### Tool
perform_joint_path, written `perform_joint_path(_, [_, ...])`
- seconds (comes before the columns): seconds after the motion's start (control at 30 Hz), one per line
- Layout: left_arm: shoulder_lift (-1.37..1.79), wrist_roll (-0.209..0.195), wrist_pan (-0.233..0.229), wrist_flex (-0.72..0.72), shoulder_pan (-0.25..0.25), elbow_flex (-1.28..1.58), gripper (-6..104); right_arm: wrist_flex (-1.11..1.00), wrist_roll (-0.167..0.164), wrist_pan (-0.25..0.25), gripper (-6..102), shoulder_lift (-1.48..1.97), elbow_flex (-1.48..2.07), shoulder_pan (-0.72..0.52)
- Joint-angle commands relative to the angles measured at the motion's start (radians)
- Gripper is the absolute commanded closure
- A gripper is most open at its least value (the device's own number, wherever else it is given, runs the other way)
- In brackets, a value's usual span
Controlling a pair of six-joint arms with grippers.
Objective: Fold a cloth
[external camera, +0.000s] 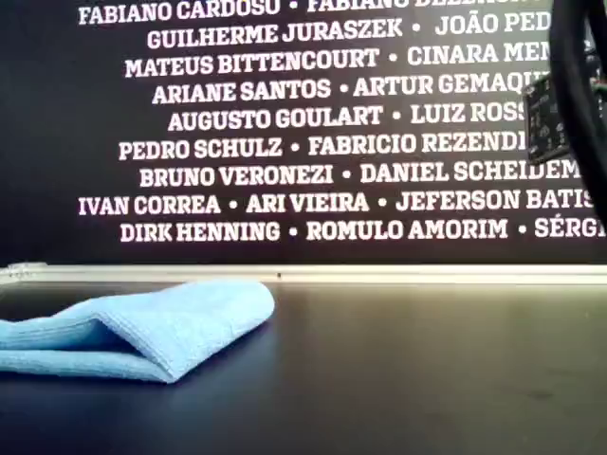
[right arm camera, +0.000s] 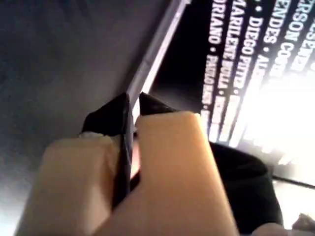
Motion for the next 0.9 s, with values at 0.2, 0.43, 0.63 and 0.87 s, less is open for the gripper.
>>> perform_joint_path(0.2, [0.017,-0.003,0.008,0.002,0.015,-0.012,99,-0.034,0.0,-0.008,91,0.04,0.014,0.006])
perform_joint_path(0.43, [0.017,-0.003,0.008,0.003,0.015,-0.012,99,-0.032,0.0,-0.009,91,0.038,0.014,0.006])
perform_joint_path(0.63, [0.017,-0.003,-0.006,0.164,0.018,-0.012,99,0.167,0.0,-0.009,91,0.038,0.014,0.009])
perform_joint_path(0.87, [0.018,-0.003,0.008,0.334,0.018,-0.012,99,0.408,0.0,-0.009,91,0.04,0.014,0.009])
